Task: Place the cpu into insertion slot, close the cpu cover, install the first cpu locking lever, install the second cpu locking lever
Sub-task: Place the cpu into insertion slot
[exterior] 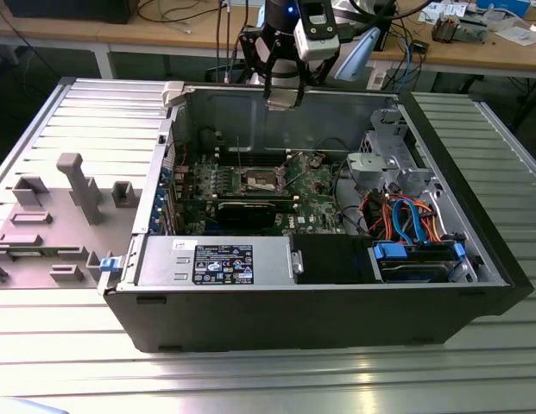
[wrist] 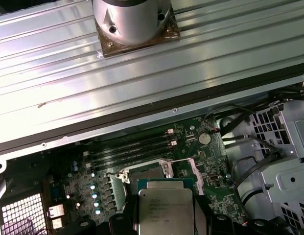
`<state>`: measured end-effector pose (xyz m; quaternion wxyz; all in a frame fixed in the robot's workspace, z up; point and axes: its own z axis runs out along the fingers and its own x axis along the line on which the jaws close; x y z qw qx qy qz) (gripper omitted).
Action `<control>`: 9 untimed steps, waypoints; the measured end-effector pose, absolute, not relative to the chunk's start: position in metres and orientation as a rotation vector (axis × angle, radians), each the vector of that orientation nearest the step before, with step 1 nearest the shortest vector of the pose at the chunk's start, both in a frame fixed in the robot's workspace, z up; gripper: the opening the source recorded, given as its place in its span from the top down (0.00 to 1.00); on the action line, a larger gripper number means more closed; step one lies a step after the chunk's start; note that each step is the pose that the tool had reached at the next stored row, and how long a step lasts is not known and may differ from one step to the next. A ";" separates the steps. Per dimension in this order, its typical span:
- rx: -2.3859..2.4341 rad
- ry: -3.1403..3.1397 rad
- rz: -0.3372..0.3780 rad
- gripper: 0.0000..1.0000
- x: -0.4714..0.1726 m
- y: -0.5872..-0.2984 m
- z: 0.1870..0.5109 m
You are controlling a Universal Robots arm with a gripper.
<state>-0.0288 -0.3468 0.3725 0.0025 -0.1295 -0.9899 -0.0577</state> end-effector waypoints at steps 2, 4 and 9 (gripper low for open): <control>-0.408 -3.105 -0.181 0.45 -0.029 -0.347 0.372; -0.410 -3.105 -0.181 0.45 -0.029 -0.347 0.372; -0.414 -3.104 -0.181 0.45 -0.029 -0.347 0.372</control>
